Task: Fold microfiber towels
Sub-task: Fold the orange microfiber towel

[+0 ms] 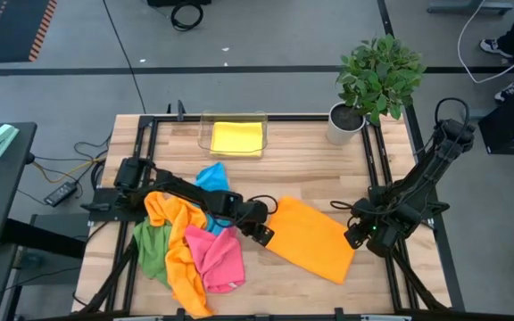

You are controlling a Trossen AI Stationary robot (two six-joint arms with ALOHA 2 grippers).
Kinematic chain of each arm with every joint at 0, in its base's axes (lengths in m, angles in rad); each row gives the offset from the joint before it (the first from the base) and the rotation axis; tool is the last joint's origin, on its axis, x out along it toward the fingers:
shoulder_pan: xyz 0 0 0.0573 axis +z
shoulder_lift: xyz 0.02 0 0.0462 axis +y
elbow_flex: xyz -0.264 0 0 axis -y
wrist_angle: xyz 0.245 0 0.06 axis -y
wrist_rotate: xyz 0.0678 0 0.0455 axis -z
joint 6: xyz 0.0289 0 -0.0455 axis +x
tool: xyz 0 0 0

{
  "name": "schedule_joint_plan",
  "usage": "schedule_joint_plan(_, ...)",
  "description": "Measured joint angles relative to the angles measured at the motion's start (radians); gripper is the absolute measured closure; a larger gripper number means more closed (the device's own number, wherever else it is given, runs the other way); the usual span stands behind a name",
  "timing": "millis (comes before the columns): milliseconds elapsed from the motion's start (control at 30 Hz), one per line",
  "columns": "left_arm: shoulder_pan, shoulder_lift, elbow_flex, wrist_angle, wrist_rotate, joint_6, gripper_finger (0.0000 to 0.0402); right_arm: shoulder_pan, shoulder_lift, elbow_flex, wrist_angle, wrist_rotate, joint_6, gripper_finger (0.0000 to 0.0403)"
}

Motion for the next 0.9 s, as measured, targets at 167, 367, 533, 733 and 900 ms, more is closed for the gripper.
schedule_joint_plan(167, 0.013, 0.0, 0.0, 0.012, -0.003, 0.0, 0.0304, 0.0, 0.0, 0.0, 0.0, 0.0, 0.0, 0.0249)
schedule_joint_plan(367, 0.001, 0.0, 0.0, 0.008, 0.017, 0.001, 0.0347, 0.0, 0.0, 0.0, -0.001, 0.007, -0.007, 0.0249)
schedule_joint_plan(533, -0.014, 0.0, 0.0, 0.005, 0.018, 0.003, 0.0393, -0.001, 0.0, 0.0, -0.001, 0.027, -0.016, 0.0249)
schedule_joint_plan(733, -0.02, -0.016, -0.001, 0.022, 0.035, 0.06, 0.0396, -0.001, 0.0, 0.0, -0.005, 0.031, -0.016, 0.0249)
schedule_joint_plan(900, -0.022, -0.057, 0.0, 0.032, 0.036, 0.11, 0.0396, -0.001, -0.001, 0.0, -0.012, 0.032, -0.019, 0.0248)
